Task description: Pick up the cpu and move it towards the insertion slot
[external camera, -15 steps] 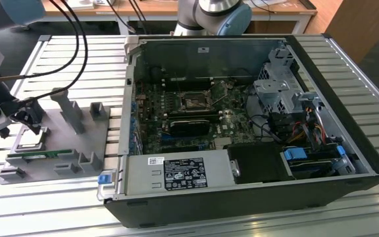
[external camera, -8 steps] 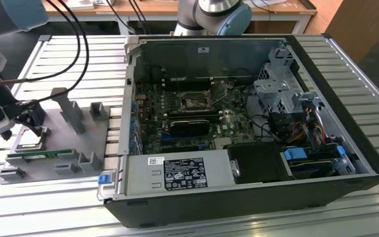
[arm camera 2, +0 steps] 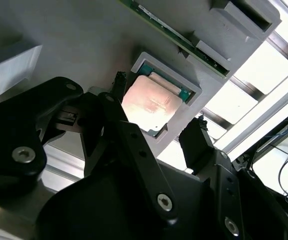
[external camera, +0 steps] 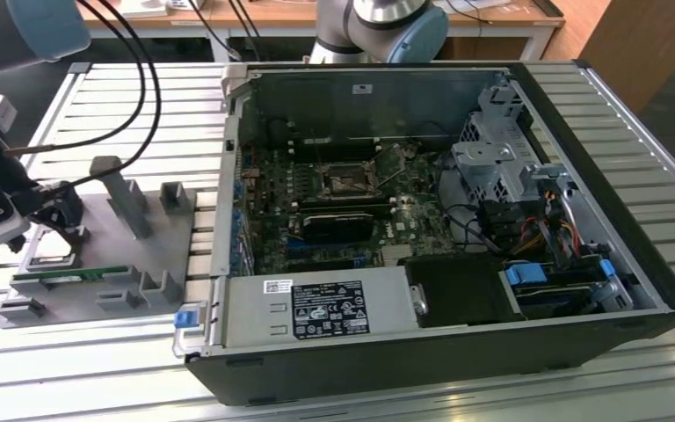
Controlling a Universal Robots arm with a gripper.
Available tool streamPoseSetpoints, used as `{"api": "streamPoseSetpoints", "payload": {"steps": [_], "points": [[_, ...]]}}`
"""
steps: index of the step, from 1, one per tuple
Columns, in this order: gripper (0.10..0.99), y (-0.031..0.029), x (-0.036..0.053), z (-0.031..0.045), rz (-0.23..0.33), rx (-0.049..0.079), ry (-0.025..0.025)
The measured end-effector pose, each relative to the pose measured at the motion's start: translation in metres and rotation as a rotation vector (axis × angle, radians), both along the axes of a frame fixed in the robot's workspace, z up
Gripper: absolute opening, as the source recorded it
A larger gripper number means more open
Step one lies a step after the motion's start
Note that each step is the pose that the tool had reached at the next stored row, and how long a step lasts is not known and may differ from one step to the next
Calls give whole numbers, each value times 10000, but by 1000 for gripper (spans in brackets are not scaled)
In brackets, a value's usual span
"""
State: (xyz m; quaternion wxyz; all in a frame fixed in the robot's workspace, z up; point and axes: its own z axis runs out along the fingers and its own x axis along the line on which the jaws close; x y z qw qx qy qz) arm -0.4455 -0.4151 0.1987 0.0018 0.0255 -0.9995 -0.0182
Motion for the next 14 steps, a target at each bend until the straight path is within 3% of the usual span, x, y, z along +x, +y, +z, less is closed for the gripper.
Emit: {"api": "streamPoseSetpoints", "payload": {"steps": [14], "points": [[706, 12, 20, -100, -154, 0, 0]]}}
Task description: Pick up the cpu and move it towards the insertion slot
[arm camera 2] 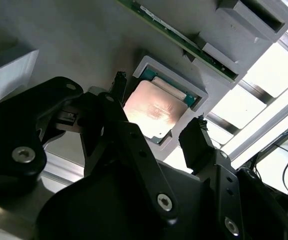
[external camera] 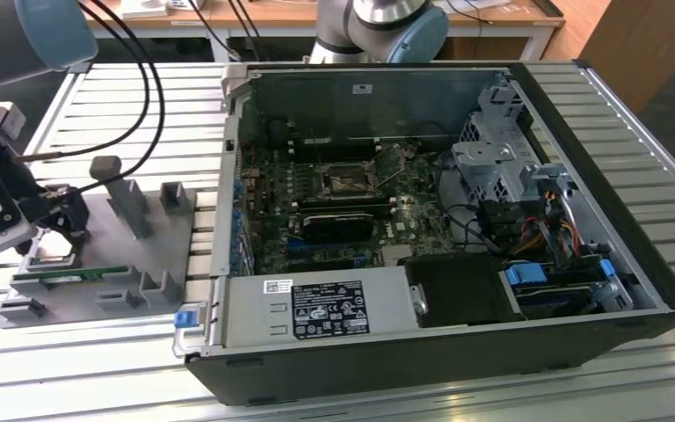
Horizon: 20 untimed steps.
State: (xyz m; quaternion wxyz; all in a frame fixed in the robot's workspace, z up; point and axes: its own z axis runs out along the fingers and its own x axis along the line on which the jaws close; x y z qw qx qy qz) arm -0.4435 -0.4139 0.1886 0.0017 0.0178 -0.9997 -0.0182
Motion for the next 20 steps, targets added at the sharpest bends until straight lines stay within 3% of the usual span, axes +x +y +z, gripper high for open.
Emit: {"api": "streamPoseSetpoints", "payload": {"steps": [10, 11, 19, 20], "points": [[690, 34, 0, -52, -113, -1, 1], [620, 34, 0, -53, -114, -1, 2], [604, 34, 0, -62, -115, 1, 1], [545, 34, 0, -62, -115, 1, 1]]}}
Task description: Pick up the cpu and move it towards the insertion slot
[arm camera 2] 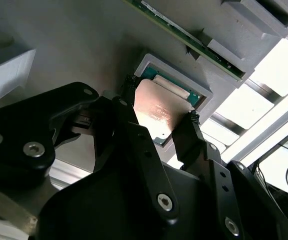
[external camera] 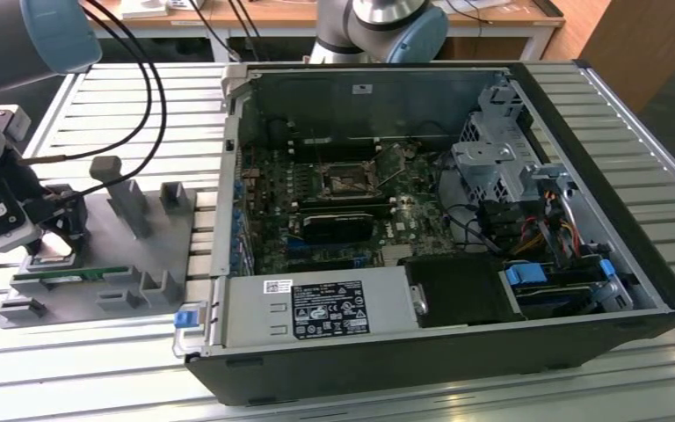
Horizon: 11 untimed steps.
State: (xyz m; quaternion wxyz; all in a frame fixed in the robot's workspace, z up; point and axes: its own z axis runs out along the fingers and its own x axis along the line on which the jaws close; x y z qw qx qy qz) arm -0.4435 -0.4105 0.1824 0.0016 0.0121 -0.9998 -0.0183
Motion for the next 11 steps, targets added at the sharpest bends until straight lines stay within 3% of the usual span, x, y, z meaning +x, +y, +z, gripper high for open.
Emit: {"api": "streamPoseSetpoints", "payload": {"steps": [11], "points": [[545, 0, 0, 26, 0, 0, -1]]}}
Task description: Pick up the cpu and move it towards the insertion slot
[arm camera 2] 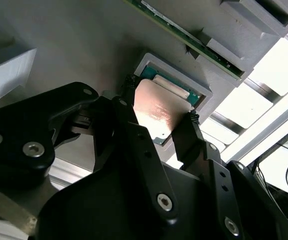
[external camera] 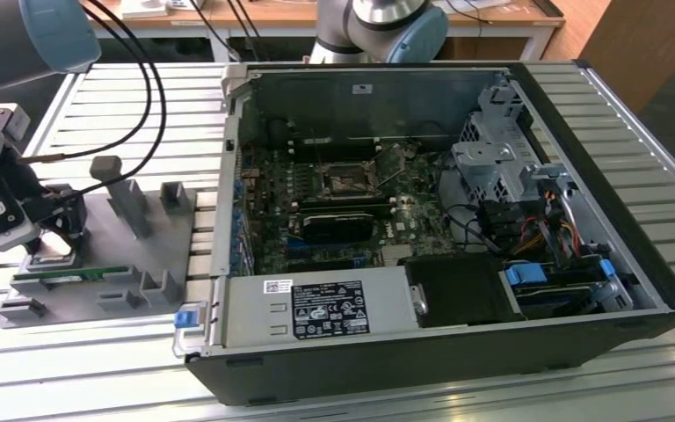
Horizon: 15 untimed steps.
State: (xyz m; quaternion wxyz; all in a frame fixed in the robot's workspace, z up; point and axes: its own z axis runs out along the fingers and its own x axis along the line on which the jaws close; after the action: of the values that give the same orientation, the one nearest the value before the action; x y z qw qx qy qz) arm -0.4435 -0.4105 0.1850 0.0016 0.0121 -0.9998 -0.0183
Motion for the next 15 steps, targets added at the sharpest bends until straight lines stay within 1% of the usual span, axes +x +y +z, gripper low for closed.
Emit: {"api": "streamPoseSetpoints", "payload": {"steps": [3, 6, 15], "points": [[545, 0, 0, 49, 0, 1, -1], [545, 0, 0, 79, 0, 1, -1], [545, 0, 0, 149, 0, 0, 0]]}}
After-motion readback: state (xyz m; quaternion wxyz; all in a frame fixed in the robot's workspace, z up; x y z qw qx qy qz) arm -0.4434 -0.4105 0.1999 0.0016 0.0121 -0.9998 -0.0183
